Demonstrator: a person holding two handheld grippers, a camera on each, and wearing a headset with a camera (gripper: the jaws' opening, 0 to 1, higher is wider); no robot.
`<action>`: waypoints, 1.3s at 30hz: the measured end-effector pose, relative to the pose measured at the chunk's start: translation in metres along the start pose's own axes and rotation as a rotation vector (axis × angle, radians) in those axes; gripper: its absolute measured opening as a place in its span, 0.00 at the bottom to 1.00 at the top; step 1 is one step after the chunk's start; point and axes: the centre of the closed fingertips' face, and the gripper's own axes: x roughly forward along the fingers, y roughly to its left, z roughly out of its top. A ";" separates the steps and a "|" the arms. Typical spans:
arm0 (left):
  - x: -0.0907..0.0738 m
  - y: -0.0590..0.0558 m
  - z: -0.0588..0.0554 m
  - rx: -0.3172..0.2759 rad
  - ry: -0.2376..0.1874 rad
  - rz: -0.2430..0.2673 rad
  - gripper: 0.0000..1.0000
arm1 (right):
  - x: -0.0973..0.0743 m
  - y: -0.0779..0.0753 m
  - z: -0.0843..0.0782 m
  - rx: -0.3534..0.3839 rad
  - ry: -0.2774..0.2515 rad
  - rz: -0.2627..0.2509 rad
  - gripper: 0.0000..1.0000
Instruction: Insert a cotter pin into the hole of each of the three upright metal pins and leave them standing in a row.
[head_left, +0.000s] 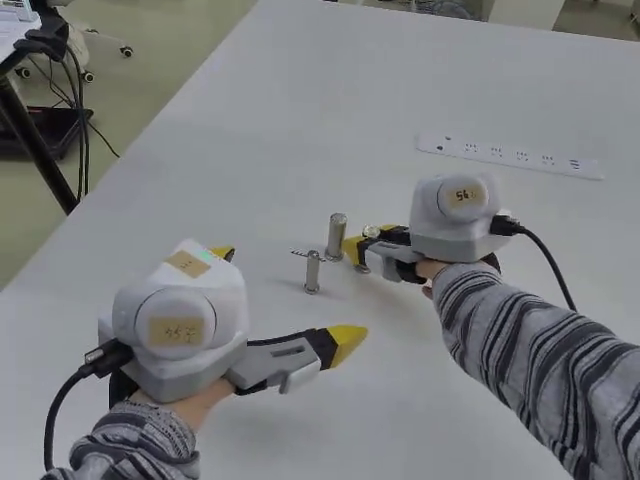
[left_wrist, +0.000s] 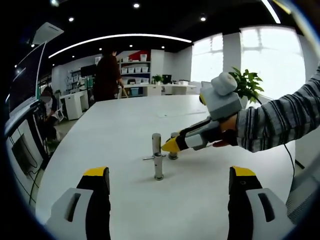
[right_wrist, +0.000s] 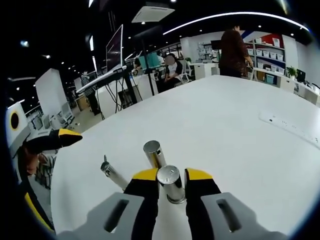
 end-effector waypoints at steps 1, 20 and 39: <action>0.000 0.000 0.000 0.004 0.002 0.000 0.99 | 0.000 0.001 0.000 -0.008 -0.001 0.004 0.13; -0.002 0.000 -0.004 0.014 0.021 0.005 0.99 | -0.028 -0.001 0.002 -0.105 0.013 -0.084 0.09; -0.010 -0.011 -0.005 0.035 0.034 0.009 0.99 | -0.075 0.034 -0.035 -0.104 0.041 -0.103 0.09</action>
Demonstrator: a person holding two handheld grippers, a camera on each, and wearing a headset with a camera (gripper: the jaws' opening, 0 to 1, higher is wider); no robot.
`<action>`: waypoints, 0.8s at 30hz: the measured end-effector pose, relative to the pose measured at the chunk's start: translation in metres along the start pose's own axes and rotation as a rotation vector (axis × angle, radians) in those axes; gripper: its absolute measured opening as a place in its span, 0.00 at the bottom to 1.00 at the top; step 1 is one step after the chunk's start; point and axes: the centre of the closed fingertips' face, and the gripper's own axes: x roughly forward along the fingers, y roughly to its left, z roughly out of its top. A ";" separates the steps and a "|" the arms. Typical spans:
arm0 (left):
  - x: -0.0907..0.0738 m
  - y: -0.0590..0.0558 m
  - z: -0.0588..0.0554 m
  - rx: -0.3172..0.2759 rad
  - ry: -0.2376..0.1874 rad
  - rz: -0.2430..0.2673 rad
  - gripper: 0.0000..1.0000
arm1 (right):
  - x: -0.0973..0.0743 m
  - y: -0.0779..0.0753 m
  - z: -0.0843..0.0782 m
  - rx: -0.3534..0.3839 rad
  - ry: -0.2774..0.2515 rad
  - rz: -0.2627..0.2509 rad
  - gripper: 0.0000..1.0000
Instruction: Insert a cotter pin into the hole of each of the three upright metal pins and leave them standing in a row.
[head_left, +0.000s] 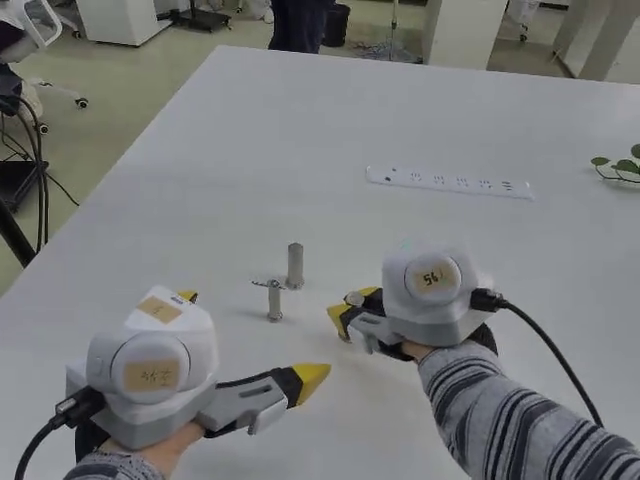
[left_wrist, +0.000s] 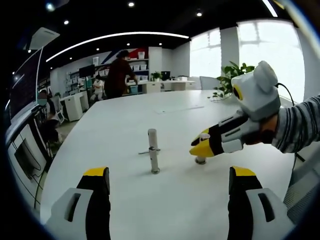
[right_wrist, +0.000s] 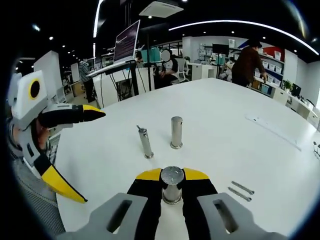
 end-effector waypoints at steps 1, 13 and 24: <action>0.000 0.000 -0.001 0.003 0.004 0.004 0.99 | -0.001 0.001 -0.002 -0.001 0.003 -0.005 0.09; -0.004 0.001 -0.003 -0.008 0.006 0.022 0.99 | -0.012 0.013 -0.019 0.012 0.024 -0.017 0.09; -0.005 -0.001 -0.004 -0.011 0.006 0.014 0.98 | -0.013 0.015 -0.029 0.017 0.040 -0.035 0.09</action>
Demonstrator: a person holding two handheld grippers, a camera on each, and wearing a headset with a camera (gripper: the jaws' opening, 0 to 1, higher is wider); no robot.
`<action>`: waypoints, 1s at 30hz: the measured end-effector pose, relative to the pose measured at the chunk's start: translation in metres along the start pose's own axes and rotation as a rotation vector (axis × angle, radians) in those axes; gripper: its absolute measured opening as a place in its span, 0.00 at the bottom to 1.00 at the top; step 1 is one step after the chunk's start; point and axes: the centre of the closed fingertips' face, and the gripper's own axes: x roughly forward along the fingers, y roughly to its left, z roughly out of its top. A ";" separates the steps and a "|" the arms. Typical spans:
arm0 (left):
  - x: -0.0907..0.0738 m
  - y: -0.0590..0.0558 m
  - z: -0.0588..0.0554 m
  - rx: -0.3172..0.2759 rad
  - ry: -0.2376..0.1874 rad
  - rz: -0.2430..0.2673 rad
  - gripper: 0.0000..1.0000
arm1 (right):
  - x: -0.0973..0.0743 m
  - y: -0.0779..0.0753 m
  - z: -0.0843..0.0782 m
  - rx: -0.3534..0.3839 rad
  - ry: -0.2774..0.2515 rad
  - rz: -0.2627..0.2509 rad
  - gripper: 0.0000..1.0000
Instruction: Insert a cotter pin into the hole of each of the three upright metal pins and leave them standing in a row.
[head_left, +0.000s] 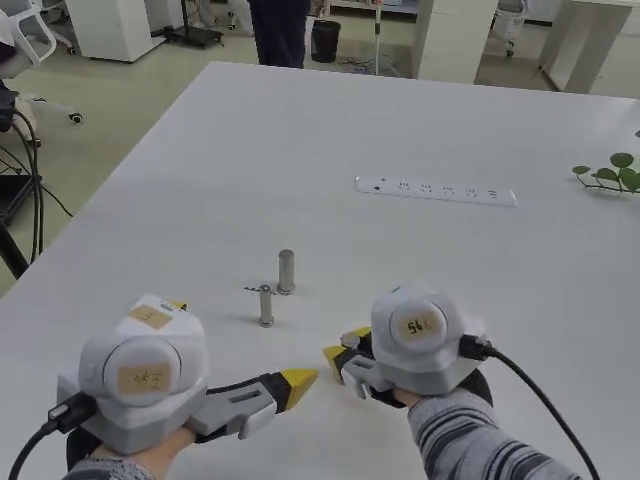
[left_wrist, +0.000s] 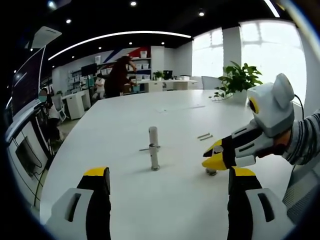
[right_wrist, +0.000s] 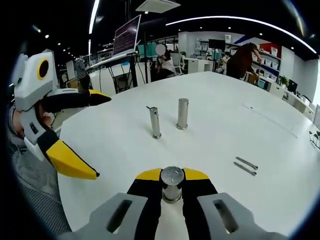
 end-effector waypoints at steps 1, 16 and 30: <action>0.000 -0.001 0.000 0.002 0.002 -0.003 0.98 | 0.000 -0.001 0.000 0.003 0.000 -0.002 0.09; 0.001 -0.001 -0.002 0.007 0.008 -0.006 0.98 | -0.001 0.000 -0.007 0.036 0.016 -0.032 0.10; 0.002 -0.003 -0.001 0.017 0.007 -0.015 0.98 | -0.027 -0.009 -0.021 0.011 0.013 0.046 0.24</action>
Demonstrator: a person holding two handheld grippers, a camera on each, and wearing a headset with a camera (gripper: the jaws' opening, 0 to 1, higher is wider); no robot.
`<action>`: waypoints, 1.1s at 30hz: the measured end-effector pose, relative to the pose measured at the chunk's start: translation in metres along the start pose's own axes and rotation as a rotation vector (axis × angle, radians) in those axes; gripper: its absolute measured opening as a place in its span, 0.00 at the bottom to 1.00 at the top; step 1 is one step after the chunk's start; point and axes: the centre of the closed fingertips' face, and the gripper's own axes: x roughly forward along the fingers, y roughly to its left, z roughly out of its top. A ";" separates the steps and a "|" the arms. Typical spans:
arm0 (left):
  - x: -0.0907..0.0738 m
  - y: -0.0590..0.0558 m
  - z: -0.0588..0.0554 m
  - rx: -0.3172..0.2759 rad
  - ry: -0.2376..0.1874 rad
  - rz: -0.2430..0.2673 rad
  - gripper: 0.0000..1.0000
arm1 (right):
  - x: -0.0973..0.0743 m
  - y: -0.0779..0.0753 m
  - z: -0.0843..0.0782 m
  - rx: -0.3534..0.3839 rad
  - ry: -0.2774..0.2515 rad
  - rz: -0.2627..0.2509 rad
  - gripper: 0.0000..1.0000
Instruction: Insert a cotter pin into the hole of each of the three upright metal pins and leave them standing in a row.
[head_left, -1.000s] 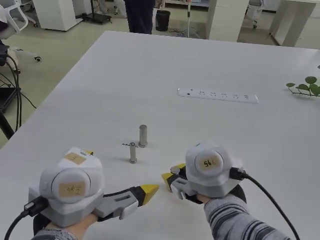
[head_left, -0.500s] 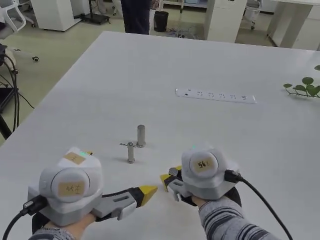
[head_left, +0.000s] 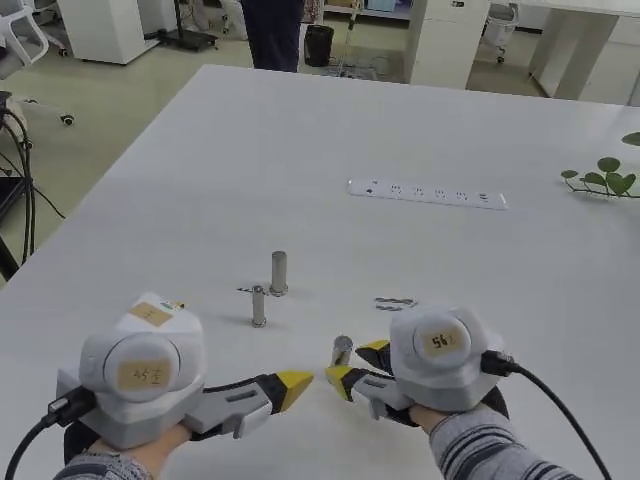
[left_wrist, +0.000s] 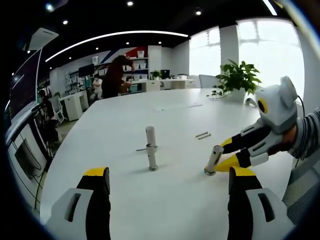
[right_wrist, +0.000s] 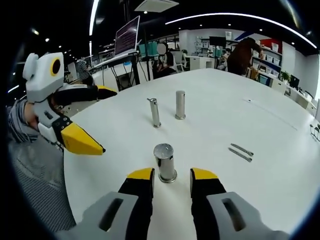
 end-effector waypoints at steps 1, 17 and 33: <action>0.000 0.000 0.000 -0.001 0.000 0.000 0.98 | -0.002 -0.001 0.000 -0.005 0.001 0.003 0.25; 0.002 -0.003 0.000 0.003 0.003 -0.013 0.98 | -0.019 -0.049 0.014 -0.151 0.070 0.048 0.26; 0.002 0.000 -0.001 -0.009 0.012 -0.015 0.99 | -0.002 -0.090 0.008 -0.204 0.236 0.113 0.25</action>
